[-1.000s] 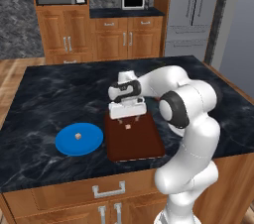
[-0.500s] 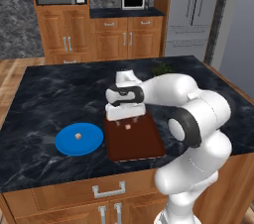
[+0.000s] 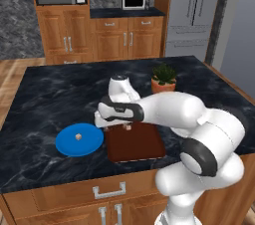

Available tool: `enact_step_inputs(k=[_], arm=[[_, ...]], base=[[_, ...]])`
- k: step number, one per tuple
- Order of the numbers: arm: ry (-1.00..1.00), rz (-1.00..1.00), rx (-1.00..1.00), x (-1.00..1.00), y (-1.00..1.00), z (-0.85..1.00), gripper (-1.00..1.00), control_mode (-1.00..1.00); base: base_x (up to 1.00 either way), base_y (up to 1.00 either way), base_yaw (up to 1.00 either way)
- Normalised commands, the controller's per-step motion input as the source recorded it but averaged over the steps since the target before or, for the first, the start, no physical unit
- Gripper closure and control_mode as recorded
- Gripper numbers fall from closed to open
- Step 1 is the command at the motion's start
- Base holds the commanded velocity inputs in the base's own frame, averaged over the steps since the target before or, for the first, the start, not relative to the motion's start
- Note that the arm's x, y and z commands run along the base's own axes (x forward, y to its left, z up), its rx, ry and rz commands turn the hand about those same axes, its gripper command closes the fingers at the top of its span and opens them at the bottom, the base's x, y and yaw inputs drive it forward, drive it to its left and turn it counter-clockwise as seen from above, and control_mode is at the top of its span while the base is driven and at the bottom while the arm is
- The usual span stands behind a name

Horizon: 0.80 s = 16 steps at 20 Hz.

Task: Move the dessert items from the plates to the tray.

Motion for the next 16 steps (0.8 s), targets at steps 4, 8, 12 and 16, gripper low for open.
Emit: enact_step_inputs(k=[4, 8, 12, 16], arm=[[-0.15, 0.00, 0.11, -0.05, 0.69, 0.20, -1.00, -1.00], [-0.15, 0.00, 0.11, 0.00, 0.75, 0.12, -1.00, -1.00], [0.01, 0.07, 0.02, 0.00, 0.56, 0.27, -1.00, -1.00], [0.10, 0.11, 0.00, 0.02, 0.24, 0.13, -1.00, -1.00]], base=[[0.00, 0.00, 0.00], [0.00, 0.00, 0.00], [0.00, 0.00, 0.00], [0.00, 0.00, 0.00]])
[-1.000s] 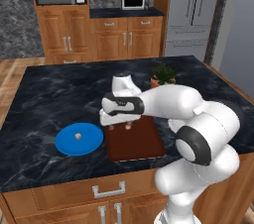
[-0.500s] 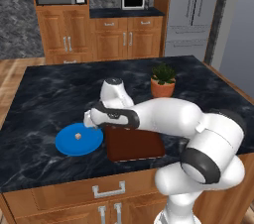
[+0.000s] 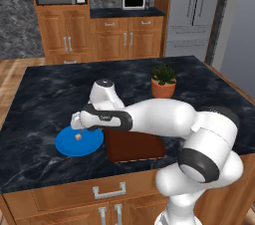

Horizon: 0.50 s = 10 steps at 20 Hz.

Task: Move the dessert items from the plates to the tray.

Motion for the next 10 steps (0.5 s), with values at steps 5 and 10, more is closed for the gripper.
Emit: enact_step_inputs(k=[5, 10], arm=[[0.13, 0.09, -0.06, 0.02, 0.33, 0.08, -1.00, -1.00], [-0.08, 0.03, -0.01, 0.00, 0.25, -0.08, -1.00, -1.00]], base=[[0.00, 0.00, 0.00], [0.00, 0.00, 0.00]])
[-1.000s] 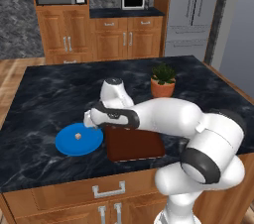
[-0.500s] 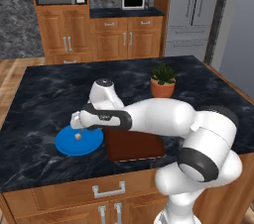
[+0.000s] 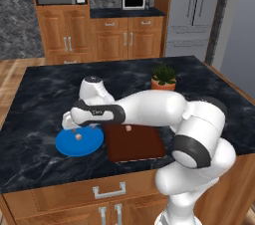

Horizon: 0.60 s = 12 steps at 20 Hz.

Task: Move the dessert items from the plates to the tray.

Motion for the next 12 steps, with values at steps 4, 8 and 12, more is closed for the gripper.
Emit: enact_step_inputs(k=[4, 8, 12], arm=[[-0.02, 0.00, -0.06, 0.19, 0.20, -0.09, -1.00, -1.00], [0.04, 0.00, -0.15, 0.45, 0.23, -0.01, -1.00, -1.00], [0.09, 0.00, -0.12, 0.39, 0.17, 0.00, -1.00, -1.00]], base=[[0.00, 0.00, 0.00], [0.00, 0.00, 0.00], [0.00, 0.00, 0.00]])
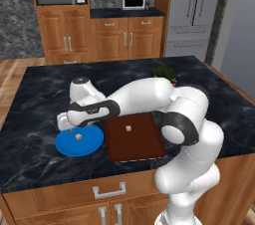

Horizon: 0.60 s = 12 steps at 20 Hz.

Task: Move the dessert items from the plates to the tray.

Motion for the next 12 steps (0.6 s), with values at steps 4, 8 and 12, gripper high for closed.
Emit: enact_step_inputs(k=[4, 8, 12], arm=[[0.09, 0.00, -0.05, 0.23, 0.05, -0.01, -1.00, -1.00], [0.07, 0.00, 0.00, 0.02, 0.00, -0.15, -1.00, -1.00], [0.05, 0.00, 0.00, 0.03, 0.00, -0.39, -1.00, -1.00]], base=[[0.00, 0.00, 0.00], [0.00, 0.00, 0.00], [0.00, 0.00, 0.00]])
